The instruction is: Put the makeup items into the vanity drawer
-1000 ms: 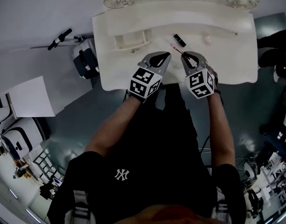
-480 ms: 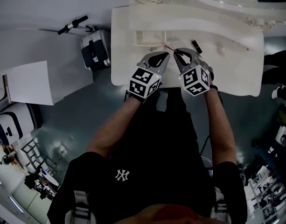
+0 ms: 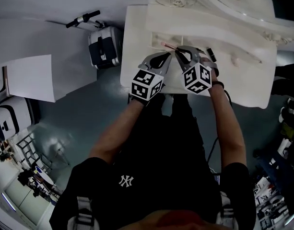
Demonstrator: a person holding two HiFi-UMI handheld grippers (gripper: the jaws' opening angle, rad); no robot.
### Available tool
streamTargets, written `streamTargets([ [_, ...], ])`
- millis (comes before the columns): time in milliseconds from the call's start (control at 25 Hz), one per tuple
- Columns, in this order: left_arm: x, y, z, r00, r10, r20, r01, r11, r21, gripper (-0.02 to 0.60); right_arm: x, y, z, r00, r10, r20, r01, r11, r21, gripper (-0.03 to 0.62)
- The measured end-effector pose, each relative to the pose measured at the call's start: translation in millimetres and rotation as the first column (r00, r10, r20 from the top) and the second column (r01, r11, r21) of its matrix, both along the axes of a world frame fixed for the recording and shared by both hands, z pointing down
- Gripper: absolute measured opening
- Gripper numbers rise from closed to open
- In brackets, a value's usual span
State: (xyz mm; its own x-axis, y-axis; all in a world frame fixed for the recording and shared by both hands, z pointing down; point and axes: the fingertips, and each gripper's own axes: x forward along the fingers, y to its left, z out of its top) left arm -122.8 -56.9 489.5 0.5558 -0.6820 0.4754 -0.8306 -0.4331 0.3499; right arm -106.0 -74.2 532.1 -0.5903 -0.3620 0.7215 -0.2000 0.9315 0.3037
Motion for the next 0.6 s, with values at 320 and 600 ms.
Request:
streamTargets([
  [320,-21.2,-7.2,7.9,0.999,-0.044,0.001,0.044,0.999,-0.021,0.0,-24.1,-9.5,16.4,0.995,-0.092,-0.046,0.093,0.996,0.011,0.066],
  [600,-25.5,-11.4,10.9,0.998,-0.055,0.002,0.055,0.998,-0.031,0.0,-31.8,-10.2,24.7,0.994,-0.104,-0.04,0.103,0.994,-0.035,0.12],
])
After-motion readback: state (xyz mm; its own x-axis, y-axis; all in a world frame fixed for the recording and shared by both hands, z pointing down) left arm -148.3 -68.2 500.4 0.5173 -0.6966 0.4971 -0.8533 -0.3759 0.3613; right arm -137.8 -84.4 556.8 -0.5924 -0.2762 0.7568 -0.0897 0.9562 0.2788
